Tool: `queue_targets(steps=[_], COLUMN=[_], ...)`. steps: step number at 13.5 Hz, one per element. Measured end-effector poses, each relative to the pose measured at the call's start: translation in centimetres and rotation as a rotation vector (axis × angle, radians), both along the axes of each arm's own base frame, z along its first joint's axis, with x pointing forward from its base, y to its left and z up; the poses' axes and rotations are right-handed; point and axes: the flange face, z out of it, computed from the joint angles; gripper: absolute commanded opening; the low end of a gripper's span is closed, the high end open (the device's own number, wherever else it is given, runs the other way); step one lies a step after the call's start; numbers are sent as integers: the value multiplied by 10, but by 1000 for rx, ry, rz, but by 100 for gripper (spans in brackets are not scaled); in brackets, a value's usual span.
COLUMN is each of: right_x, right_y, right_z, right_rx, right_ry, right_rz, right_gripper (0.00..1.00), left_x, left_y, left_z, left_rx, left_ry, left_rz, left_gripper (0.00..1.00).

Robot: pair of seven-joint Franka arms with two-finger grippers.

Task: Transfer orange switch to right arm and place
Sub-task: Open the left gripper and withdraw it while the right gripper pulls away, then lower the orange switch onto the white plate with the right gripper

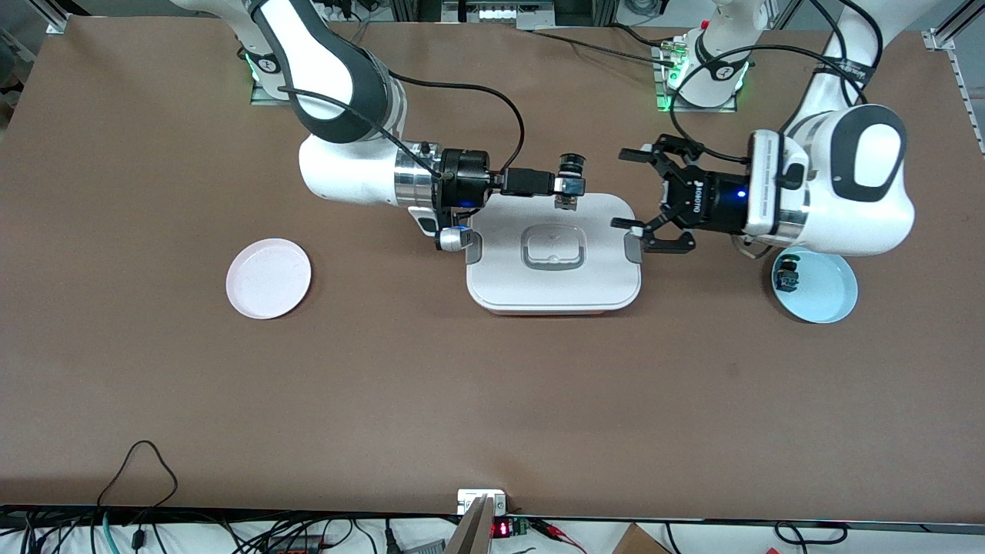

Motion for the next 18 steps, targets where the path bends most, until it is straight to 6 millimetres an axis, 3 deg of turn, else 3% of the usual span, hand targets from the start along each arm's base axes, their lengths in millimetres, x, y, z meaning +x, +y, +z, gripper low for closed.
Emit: queue_targets(steps=[2, 3, 6, 8, 10, 12, 15, 18], right_x=[2, 6, 24, 34, 48, 63, 74, 70], right_y=[-2, -7, -34, -60, -107, -176, -282, -340], right_z=[0, 2, 9, 12, 11, 1, -19, -39], right_rx=[0, 0, 8, -47, -109, -192, -308, -465], right_ry=[-1, -4, -27, -81, -128, -155, -194, -196], right_rz=[-4, -12, -27, 15, 94, 199, 322, 417], right_gripper=[0, 0, 0, 0, 0, 0, 0, 0], left_x=[5, 8, 19, 32, 51, 62, 68, 71], left_y=[23, 45, 144, 206, 243, 256, 249, 216], left_z=[-3, -6, -16, 0, 14, 4, -2, 24], left_rx=[23, 52, 159, 300, 360, 375, 392, 501], left_ry=[-12, -17, -47, -128, -158, -145, -52, 102], left_rz=[22, 41, 93, 44, 11, -9, -15, 2], left_gripper=[100, 100, 100, 100, 100, 100, 100, 100])
